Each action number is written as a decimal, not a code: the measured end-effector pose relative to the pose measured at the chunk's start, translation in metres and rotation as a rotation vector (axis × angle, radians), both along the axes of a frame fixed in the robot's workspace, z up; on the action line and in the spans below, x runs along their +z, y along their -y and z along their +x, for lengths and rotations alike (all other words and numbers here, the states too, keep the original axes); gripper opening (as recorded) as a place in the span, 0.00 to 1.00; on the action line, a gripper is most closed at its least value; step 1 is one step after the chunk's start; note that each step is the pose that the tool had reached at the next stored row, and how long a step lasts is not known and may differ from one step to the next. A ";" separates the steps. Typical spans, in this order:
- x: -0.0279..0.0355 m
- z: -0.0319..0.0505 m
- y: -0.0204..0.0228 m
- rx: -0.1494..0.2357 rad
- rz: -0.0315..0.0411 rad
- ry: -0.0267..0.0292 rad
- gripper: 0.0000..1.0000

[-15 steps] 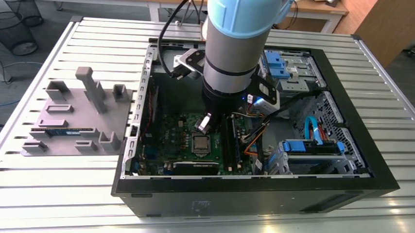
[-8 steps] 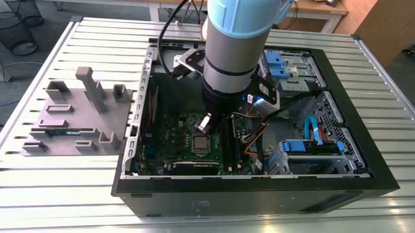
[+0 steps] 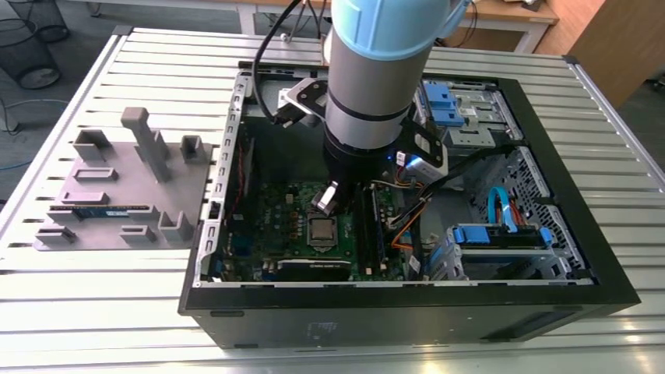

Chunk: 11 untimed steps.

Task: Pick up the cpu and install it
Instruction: 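Install the first cpu locking lever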

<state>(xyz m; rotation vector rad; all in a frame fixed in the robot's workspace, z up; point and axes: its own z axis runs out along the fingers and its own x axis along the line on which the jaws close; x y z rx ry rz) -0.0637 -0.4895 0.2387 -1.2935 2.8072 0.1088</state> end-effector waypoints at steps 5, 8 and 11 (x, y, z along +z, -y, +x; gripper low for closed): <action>0.0000 -0.0005 -0.0002 0.000 -0.0032 0.0008 0.11; 0.0000 -0.0005 -0.0003 0.000 -0.0034 0.0008 0.11; 0.0000 -0.0007 -0.0004 0.000 -0.0048 0.0012 0.11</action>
